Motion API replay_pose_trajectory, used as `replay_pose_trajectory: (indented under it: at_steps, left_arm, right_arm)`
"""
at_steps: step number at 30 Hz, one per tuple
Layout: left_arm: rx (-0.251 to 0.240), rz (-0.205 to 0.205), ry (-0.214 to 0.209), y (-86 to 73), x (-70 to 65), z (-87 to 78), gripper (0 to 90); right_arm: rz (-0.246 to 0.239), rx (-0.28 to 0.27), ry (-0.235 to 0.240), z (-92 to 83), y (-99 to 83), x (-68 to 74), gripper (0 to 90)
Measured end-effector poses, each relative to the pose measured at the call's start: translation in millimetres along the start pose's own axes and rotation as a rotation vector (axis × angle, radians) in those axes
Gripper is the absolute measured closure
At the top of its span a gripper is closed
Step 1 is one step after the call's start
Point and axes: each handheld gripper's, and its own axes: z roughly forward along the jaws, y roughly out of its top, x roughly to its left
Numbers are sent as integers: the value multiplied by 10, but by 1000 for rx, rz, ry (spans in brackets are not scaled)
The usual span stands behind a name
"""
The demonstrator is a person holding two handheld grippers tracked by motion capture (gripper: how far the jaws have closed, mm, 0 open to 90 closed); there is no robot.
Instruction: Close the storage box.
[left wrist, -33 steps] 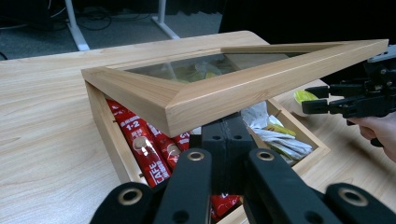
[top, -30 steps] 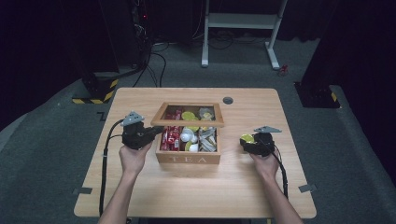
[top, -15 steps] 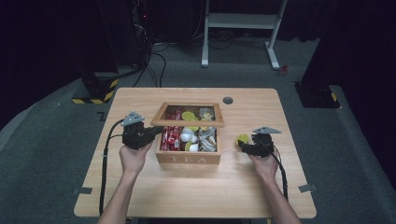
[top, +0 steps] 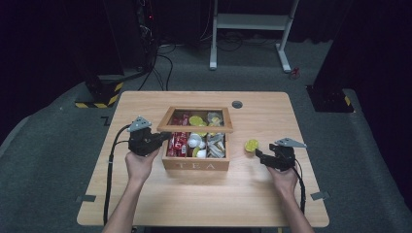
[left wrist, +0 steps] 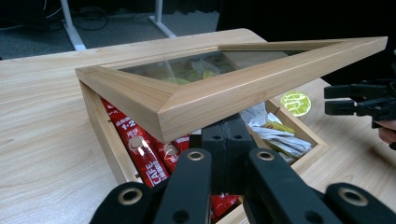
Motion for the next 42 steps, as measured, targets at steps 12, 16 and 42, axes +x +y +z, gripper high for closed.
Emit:
replay_pose_trajectory:
  at_steps: [12,16,42]
  left_arm:
    - [3,-5,-2,-34,-11,7,898]
    - [5,-5,-3,-49,-12,5,898]
    - [15,-22,-11,-180,-34,15,898]
  right_arm:
    - [30,-8,-18,-178,-129,-60,326]
    - [28,-4,-26,-215,-194,-89,330]
    - [23,82,-126,-261,-523,-209,340]
